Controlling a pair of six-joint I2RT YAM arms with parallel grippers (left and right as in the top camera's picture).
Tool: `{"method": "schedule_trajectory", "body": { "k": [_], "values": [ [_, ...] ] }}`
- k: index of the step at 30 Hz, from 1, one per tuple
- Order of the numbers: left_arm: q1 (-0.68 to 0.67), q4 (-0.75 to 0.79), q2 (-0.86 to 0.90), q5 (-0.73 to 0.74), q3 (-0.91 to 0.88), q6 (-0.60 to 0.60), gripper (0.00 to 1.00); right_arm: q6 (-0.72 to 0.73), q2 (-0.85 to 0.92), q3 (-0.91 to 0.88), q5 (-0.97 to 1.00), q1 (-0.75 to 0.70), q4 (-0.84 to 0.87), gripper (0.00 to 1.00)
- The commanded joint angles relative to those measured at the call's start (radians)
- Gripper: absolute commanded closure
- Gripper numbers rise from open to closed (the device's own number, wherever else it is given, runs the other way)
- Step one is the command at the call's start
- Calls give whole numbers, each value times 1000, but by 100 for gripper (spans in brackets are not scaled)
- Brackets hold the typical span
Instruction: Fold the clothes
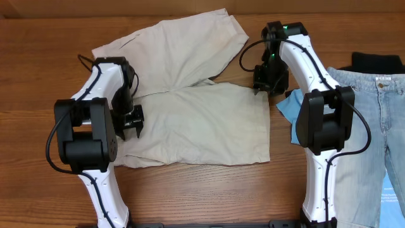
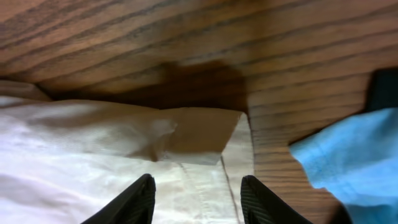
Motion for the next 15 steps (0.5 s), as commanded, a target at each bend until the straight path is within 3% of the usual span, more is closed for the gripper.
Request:
{"method": "schedule_trajectory", "body": {
  "k": [1, 2, 3, 5, 8, 15],
  "values": [
    [30, 18, -1, -32, -50, -35, 52, -29, 10, 13, -65, -12, 11, 47],
    [38, 21, -1, -34, -59, -35, 52, -28, 11, 8, -65, -12, 24, 39],
    [45, 24, -1, -35, -65, -35, 52, -20, 11, -4, -65, -12, 43, 39],
    [60, 31, -1, -37, -77, -35, 52, 19, 11, -23, -65, -14, 61, 40],
    [80, 36, -1, -53, -92, -35, 52, 42, 11, -48, -91, -19, 82, 50],
    [103, 47, -1, -105, -95, -34, 50, 39, 11, -71, -188, -15, 74, 47]
  ]
}}
